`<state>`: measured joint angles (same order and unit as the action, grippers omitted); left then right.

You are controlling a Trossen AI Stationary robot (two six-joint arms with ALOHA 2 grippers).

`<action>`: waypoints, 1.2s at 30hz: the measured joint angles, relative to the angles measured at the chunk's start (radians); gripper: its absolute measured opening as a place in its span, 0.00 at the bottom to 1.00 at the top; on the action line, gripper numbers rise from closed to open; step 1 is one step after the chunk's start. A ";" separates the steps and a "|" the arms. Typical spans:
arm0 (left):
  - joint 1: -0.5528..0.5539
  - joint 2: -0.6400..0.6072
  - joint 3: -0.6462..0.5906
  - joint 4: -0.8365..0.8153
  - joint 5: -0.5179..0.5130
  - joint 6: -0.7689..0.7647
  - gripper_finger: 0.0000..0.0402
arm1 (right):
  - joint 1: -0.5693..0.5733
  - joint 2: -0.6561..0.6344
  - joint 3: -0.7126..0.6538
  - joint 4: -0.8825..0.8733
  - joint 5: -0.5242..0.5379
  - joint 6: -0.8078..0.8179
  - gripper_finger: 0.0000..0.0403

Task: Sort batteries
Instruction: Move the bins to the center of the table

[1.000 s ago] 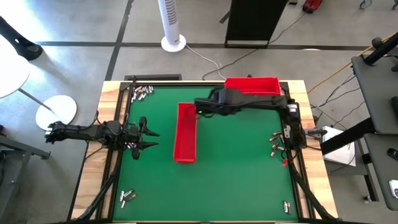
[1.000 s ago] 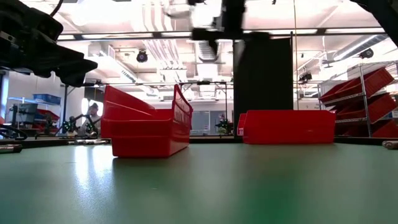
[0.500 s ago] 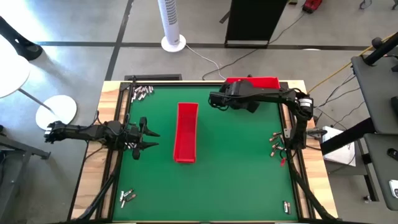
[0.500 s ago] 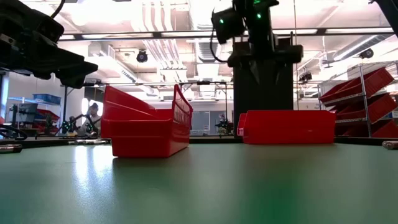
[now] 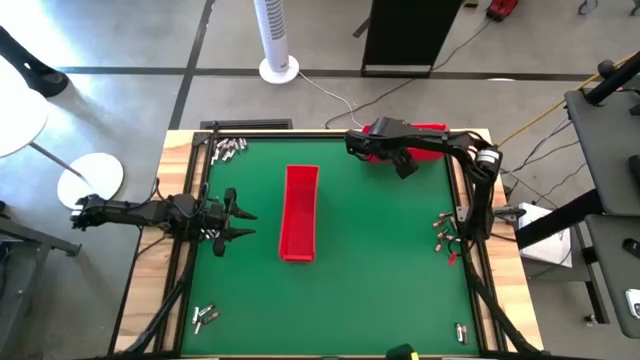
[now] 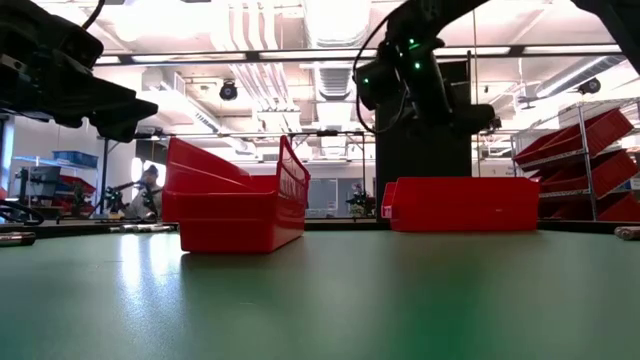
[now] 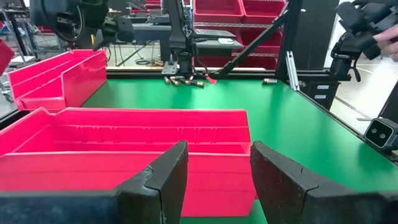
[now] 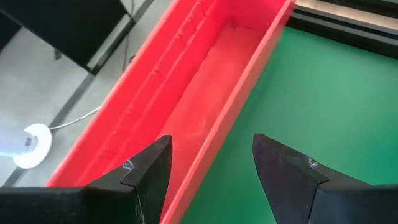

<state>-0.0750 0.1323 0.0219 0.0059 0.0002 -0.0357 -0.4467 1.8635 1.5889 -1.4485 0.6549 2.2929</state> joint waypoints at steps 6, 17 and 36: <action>0.000 0.001 0.000 0.000 0.000 0.000 0.39 | -0.035 0.004 -0.041 0.046 -0.027 -0.023 0.51; 0.000 0.001 0.000 0.000 -0.001 0.000 0.39 | -0.079 0.004 -0.207 0.272 -0.052 -0.049 0.41; 0.000 0.001 0.000 0.000 0.000 0.000 0.39 | -0.096 -0.005 -0.245 0.308 -0.035 -0.168 0.04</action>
<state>-0.0747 0.1333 0.0219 0.0059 -0.0002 -0.0357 -0.5423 1.8580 1.3442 -1.1402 0.6197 2.1246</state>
